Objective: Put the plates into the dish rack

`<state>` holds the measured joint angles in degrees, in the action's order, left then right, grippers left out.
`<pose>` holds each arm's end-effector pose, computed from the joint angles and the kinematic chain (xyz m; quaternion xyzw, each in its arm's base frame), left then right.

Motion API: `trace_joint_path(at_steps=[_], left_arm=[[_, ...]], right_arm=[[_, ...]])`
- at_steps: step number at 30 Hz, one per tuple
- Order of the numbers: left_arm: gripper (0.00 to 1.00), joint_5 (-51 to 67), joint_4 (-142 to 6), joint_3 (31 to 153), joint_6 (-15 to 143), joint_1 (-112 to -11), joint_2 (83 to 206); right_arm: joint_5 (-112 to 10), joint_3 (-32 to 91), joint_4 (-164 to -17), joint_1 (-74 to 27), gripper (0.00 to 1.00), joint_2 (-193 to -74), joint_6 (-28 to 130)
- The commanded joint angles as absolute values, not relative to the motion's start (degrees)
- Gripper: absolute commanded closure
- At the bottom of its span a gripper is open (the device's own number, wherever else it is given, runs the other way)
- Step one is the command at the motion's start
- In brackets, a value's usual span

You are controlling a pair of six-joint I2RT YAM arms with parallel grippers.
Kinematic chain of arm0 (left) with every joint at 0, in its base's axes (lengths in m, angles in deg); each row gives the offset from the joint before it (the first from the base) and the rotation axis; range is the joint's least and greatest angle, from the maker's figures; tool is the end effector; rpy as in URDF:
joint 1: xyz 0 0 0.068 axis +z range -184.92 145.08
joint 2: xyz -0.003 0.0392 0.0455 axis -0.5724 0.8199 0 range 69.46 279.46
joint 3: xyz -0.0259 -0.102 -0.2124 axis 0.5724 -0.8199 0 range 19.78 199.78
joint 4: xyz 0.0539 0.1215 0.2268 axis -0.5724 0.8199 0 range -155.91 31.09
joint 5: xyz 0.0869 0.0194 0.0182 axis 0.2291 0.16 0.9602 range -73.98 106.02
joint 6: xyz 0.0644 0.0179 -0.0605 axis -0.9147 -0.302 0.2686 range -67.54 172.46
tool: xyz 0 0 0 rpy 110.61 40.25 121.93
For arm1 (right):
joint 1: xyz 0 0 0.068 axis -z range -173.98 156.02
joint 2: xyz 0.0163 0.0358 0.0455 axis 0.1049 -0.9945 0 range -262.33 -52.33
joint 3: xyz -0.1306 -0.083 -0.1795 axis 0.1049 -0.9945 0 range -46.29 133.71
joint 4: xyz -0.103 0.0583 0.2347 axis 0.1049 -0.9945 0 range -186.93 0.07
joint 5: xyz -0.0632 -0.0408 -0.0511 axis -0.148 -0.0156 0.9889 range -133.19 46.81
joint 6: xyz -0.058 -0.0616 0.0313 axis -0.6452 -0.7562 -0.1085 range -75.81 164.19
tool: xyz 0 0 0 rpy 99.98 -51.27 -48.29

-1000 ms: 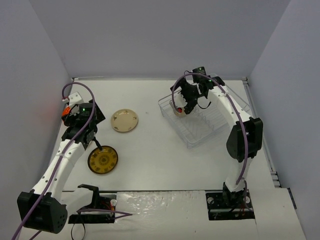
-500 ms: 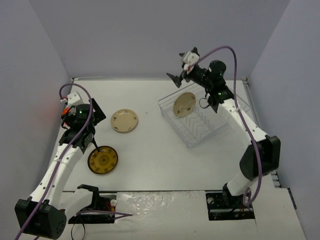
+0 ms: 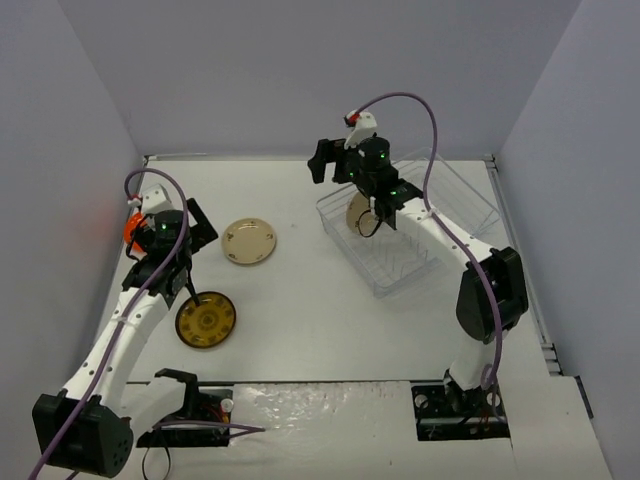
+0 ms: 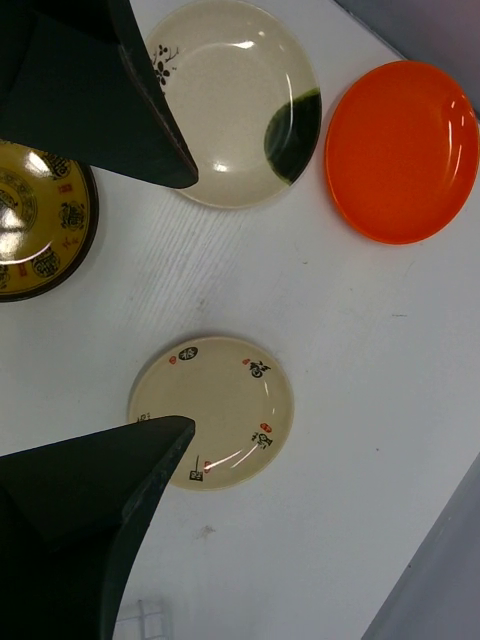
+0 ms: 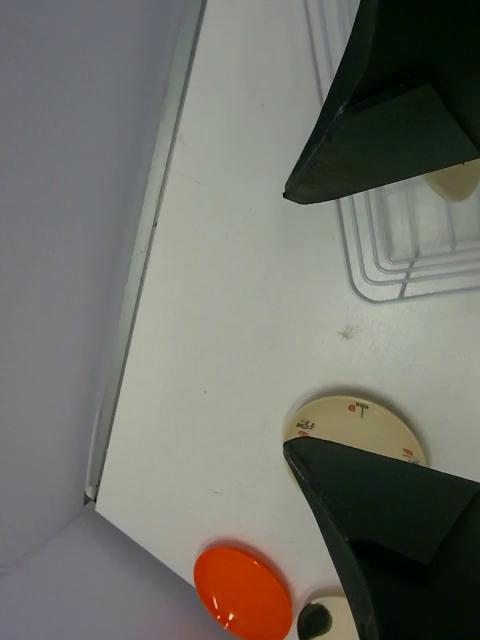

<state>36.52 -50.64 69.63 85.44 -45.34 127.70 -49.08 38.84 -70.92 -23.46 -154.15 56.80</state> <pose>0.2905 -0.0247 0.2699 -0.2566 0.7888 -0.0607 0.5553 0.4084 0.2403 0.3285 -0.1381 0.6788 0.2920 0.6595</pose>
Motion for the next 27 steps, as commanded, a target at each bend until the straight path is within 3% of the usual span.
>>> trace_joint_path(at_steps=[1,8,14,27], left_arm=[[0.03,35.27,-55.96,70.23,84.98,-44.85,129.47],[0.03,34.33,-55.14,72.1,85.51,-44.73,133.69],[0.03,34.59,-56.74,71.85,85.38,-44.75,135.62],[0.03,34.48,-56.51,73.13,86.91,-43.91,141.35]], right_arm=[[-36.79,37.51,-70.0,-24.59,0.0,-147.89,57.61],[-68.29,33.05,-57.51,-15.52,0.02,-150.64,74.29],[-49.48,35.41,-66.18,-25.28,0.0,-150.21,59.77],[-32.61,47.32,-74.35,-41.5,0.0,-164.37,56.32]])
